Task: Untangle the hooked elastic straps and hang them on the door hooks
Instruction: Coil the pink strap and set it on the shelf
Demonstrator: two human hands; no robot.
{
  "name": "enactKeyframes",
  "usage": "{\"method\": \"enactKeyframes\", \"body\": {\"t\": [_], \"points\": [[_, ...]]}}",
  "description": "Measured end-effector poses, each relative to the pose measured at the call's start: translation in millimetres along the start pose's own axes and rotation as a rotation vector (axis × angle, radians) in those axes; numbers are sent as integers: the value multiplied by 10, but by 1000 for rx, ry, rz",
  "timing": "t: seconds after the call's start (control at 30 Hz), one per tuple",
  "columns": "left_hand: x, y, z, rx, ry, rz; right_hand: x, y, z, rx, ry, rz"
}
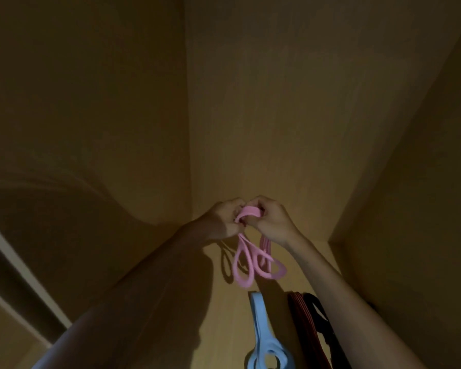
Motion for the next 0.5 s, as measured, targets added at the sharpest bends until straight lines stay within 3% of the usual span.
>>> {"method": "enactKeyframes", "body": {"t": [0.2, 0.5], "points": [[75, -176, 212, -29, 234, -33, -41, 98, -135, 43, -26, 67], [23, -242, 211, -71, 329, -45, 341, 435, -303, 92, -395, 71]]}}
Point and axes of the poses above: each hand's wrist, its own y-axis away from the middle knuckle, its own x-axis out of the palm, z = x × y, the point moved 8 cm from there along -y, towards the middle knuckle, and after that the axes turned 9 degrees about -x, right-handed, at the moved point
